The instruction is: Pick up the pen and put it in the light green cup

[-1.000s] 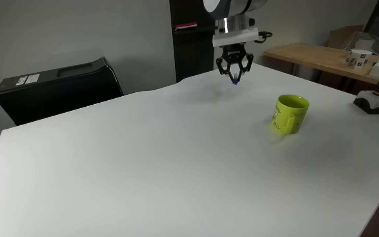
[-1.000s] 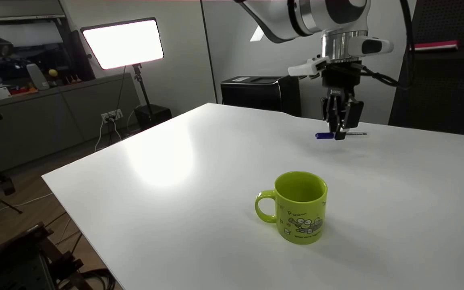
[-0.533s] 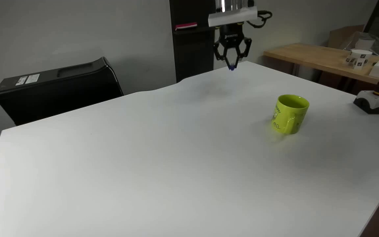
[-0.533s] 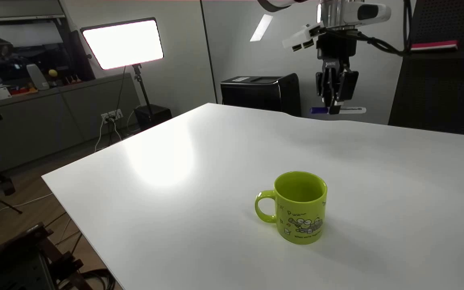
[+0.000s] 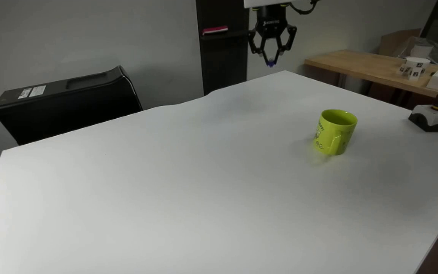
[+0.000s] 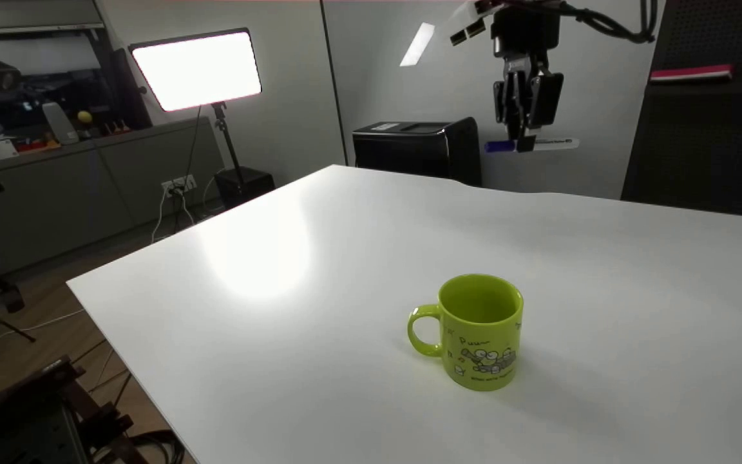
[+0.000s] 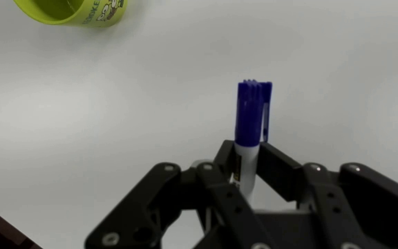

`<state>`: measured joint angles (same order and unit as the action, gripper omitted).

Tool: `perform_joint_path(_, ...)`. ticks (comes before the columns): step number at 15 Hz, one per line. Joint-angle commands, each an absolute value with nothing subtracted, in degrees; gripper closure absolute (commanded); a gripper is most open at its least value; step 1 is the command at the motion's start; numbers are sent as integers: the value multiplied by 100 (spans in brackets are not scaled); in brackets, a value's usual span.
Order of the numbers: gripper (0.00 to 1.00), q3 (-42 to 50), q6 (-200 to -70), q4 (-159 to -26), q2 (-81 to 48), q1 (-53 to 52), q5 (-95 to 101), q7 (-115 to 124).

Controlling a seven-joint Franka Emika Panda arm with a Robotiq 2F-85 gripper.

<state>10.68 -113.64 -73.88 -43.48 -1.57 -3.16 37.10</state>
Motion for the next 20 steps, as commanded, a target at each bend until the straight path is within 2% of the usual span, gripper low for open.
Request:
perform_joint_path(1, 94, 1105, -11932, -8783, -3371, -330, -116, 3969)
perform_joint_path(13, 94, 1249, -13955, -12266, -1571, -510, 962, 4608)
perform_joint_path(20, 94, 1404, -14341, -13330, -902, -302, 1980, 5087)
